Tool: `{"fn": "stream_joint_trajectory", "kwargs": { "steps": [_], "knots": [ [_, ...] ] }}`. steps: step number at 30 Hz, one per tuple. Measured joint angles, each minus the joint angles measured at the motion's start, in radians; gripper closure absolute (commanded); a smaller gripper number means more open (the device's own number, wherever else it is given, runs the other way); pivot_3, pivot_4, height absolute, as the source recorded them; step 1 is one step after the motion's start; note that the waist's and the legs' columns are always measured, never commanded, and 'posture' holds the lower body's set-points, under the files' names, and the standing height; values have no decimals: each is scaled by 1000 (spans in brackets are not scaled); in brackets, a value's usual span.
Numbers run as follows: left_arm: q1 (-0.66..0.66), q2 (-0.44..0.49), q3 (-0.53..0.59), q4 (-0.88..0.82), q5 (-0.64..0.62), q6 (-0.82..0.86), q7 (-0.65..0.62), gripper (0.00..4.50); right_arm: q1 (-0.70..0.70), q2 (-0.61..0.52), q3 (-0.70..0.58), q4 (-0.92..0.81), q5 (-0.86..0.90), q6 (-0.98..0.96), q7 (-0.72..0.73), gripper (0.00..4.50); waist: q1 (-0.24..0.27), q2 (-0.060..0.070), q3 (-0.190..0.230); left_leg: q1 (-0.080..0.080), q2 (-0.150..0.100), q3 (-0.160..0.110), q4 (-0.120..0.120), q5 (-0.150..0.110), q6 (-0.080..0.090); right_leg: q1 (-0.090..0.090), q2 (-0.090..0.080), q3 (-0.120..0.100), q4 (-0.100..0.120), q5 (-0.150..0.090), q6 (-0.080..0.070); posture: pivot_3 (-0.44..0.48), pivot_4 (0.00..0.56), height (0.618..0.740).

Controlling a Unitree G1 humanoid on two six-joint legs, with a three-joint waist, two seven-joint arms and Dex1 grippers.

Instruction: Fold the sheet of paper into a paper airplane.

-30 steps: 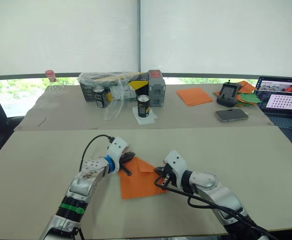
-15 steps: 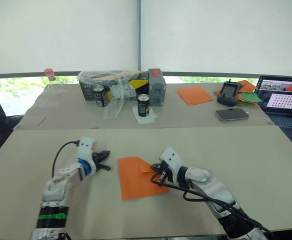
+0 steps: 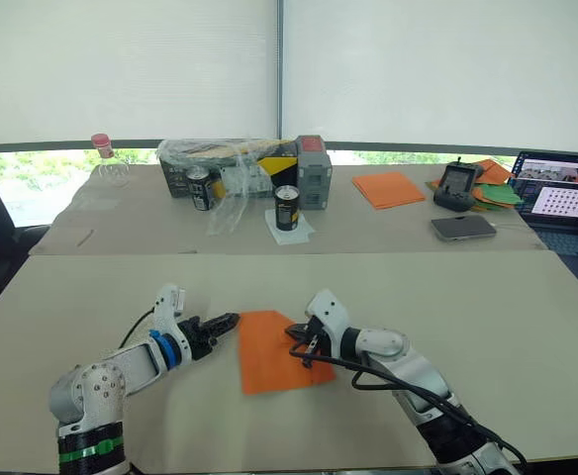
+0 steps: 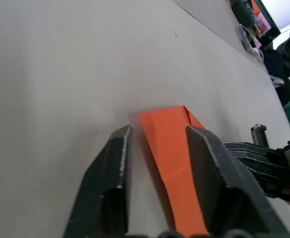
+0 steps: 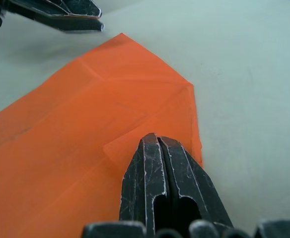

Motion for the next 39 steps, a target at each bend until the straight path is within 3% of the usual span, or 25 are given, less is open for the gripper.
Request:
{"fn": "stream_joint_trajectory", "kwargs": {
  "steps": [6, 18, 26, 35, 39],
  "knots": [
    [-2, -32, 12, -13, -54, 85, 78, 2127, -4, -4, 13, 1, -15, -13, 3, 4500, 0, 0, 0, 0, 0, 0, -1, 1, -3, 0, 0, 0, 0, 0, 0, 0, 150, 740],
    [-46, -53, 5, 26, -58, 77, 133, 2127, -8, -6, 18, 1, -32, -15, 14, 4500, 8, 0, 0, 1, -1, 0, -1, 2, -5, 1, 0, 0, -1, 0, 0, 0, 150, 740],
    [-46, -98, -71, 14, -12, -26, 170, 4486, -6, -6, 19, -2, -33, -15, 18, 4500, 11, 0, 0, 0, -1, 0, -3, 3, -9, 0, 0, 0, -2, 0, -1, 0, 150, 740],
    [24, 38, -323, -117, 157, -182, 114, 4486, -6, -12, 19, -6, -41, -16, 20, 4500, 17, 0, 0, 0, -1, 0, -3, 3, -10, 1, 0, 0, -3, 0, -1, 0, 150, 740],
    [21, 36, -395, -157, 191, -218, 101, 4486, -9, -15, 19, -3, -42, -22, 19, 4500, 19, 0, 0, 0, -1, 0, -3, 3, -10, 1, -1, 0, -3, 0, -1, 0, 150, 740]
  ]
}}
